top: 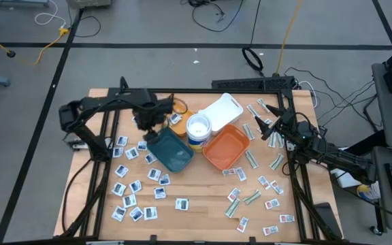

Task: Pick & Place First Aid Supplies
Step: Put the black pad into the yellow bin

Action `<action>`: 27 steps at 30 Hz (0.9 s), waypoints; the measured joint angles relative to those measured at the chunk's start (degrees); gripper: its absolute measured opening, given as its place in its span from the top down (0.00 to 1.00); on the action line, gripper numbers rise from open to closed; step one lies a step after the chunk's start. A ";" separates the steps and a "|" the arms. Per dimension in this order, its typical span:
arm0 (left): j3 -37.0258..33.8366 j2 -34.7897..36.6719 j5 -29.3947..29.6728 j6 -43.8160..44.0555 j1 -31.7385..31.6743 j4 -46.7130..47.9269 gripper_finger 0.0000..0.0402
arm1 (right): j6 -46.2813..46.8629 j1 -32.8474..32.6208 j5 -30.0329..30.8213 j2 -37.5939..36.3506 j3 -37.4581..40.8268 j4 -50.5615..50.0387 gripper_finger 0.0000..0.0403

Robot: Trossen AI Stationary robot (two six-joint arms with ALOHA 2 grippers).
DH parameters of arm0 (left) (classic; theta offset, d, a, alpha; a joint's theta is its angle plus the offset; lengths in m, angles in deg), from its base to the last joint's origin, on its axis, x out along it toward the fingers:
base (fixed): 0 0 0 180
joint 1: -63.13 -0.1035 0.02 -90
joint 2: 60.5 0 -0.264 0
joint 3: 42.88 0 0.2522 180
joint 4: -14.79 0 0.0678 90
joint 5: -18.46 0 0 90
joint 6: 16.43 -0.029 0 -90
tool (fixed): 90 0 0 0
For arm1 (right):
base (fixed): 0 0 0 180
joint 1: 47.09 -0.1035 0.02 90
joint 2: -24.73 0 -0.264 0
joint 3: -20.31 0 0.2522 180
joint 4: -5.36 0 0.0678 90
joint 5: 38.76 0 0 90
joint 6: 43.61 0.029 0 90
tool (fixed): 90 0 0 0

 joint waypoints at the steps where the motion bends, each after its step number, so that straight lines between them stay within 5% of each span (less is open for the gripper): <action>1: -1.73 1.05 -0.56 0.76 0.58 -0.04 0.31 | 0.00 -0.02 0.00 0.00 0.01 0.00 0.06; 16: -18.68 11.66 -4.09 8.63 5.77 -0.45 0.31 | 0.00 -0.01 0.00 0.00 0.02 0.00 0.06; 27: -27.44 11.55 -6.43 18.57 7.76 -15.54 0.31 | 0.00 -0.02 0.00 0.00 0.02 0.00 0.06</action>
